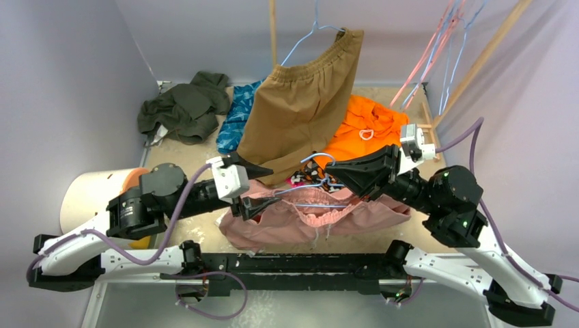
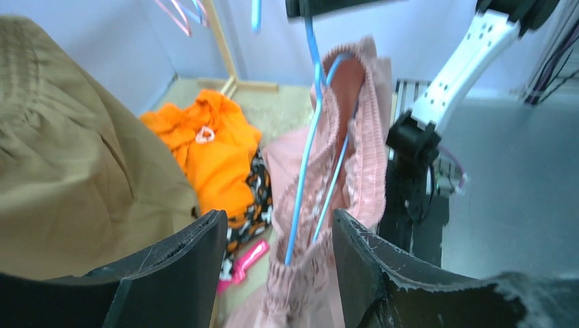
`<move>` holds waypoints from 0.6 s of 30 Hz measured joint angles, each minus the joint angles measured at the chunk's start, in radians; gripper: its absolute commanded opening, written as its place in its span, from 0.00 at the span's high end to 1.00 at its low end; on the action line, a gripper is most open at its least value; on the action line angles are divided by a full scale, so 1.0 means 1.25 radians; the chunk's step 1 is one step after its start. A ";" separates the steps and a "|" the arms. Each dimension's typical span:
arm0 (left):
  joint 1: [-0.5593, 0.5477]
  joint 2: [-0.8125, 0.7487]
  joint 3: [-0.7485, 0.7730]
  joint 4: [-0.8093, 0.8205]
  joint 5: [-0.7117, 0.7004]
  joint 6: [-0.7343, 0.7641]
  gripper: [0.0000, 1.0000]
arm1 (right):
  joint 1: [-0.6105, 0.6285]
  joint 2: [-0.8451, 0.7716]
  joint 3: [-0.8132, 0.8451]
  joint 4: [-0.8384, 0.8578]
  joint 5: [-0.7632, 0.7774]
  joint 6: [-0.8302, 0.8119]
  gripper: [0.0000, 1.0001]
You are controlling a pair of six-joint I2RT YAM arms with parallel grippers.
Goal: Place the shorts on the hanger
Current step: Hang the shorts on the hanger.
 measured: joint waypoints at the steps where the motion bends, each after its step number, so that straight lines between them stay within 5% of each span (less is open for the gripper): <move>1: 0.000 -0.002 0.004 0.017 0.002 -0.002 0.43 | 0.000 0.002 0.000 0.000 0.000 0.000 1.00; 10: 0.000 0.139 0.052 0.089 0.071 -0.006 0.48 | 0.000 0.031 0.000 0.015 -0.003 0.000 1.00; 18: 0.000 0.192 0.051 0.074 0.099 -0.006 0.65 | 0.000 0.031 0.000 0.016 -0.006 0.000 1.00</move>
